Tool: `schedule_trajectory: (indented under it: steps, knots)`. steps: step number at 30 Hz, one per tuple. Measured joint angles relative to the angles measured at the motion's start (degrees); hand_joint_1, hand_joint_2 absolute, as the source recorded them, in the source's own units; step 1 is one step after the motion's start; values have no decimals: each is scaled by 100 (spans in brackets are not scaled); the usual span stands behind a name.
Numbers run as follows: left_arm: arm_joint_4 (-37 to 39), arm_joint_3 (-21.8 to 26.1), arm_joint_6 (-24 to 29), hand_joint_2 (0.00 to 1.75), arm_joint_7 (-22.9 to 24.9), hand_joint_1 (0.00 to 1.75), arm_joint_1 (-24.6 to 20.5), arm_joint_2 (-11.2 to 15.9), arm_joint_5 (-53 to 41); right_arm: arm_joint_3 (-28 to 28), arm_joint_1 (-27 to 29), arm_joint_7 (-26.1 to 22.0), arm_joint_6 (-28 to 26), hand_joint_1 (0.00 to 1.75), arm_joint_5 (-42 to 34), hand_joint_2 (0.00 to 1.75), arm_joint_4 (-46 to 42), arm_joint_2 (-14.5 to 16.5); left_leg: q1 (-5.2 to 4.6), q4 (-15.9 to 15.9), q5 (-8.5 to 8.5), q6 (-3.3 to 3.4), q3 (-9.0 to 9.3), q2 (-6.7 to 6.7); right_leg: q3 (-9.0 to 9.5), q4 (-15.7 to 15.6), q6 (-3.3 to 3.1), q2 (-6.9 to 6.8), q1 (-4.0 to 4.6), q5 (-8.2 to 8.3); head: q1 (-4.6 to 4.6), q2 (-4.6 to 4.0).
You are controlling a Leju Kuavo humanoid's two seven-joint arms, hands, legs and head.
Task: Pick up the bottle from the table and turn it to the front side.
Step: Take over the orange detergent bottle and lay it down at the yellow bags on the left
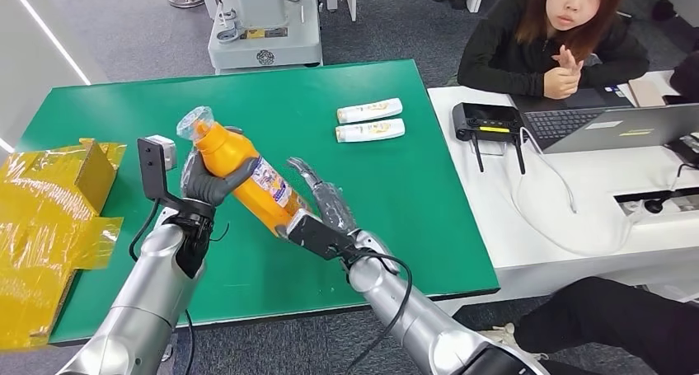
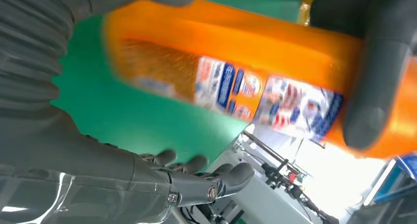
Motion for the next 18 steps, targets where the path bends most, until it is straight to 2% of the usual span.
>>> schedule_trajectory:
  steps: [4,13,15,18]
  knots:
    - [-273,-18,748,175,-378,175,-21,260,-1124,-34,256,-104,76,0,-121,175,-375,-106,1,0,0,0,0,1,-1,0,0,0,1,0,0,0]
    - [-847,-18,1621,175,-415,175,-143,865,-2578,-80,966,-111,40,0,-311,175,-1346,-386,1,-1,0,0,-1,2,-1,0,-1,0,1,-1,1,0]
    - [-933,-19,1921,175,-378,175,-236,1064,-3209,-98,1213,-72,37,0,-307,175,-1659,-450,1,-1,0,0,-1,2,-1,0,-1,0,1,-1,1,0]
    - [-1015,-128,2759,175,-68,175,-384,1456,-4758,-103,1522,1,38,0,-294,175,-2122,-515,2,-2,-1,-1,0,6,-2,1,-1,5,1,-1,0,0]
